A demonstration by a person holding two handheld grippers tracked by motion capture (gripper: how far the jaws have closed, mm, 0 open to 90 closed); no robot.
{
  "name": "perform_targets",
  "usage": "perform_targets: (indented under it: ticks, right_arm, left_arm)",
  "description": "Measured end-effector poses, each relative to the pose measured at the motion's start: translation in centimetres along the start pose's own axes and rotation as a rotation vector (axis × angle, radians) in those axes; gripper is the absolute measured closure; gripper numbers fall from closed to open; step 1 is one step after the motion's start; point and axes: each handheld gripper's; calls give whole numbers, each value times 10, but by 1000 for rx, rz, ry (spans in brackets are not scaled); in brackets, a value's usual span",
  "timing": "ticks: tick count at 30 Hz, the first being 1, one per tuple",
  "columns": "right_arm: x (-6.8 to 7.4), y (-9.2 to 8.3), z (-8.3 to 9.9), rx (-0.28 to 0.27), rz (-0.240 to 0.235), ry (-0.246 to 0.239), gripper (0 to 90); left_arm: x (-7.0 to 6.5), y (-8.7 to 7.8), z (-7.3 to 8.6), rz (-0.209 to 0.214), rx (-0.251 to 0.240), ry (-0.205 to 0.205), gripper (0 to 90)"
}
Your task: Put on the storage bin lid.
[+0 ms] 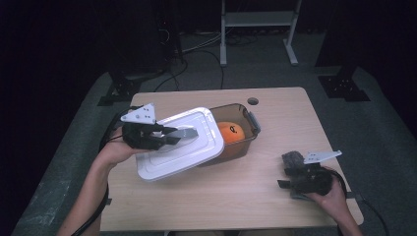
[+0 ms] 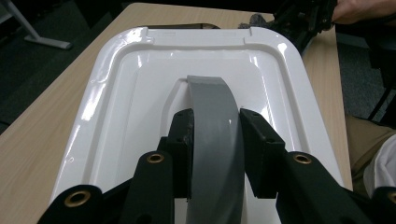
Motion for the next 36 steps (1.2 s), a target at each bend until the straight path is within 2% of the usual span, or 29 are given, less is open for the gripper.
perform_targets:
  ticks: [18,33,36]
  right_arm:
    - [-1,-2,-1,-7,-5,0,328]
    - [-2,-2,0,-11,-9,-3,328]
    - [-3,-2,0,-16,-9,-3,328]
  left_arm:
    - [13,41,-31,48,28,39,667]
    - [20,71,-48,78,24,35,667]
    - [22,77,-50,84,32,47,667]
Point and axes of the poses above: each handheld gripper's, and its own axes: y roughly forward along the jaws, z roughly out of its underside, x roughly to its left, and after that the axes turned 6 degrees about -z, right-handed
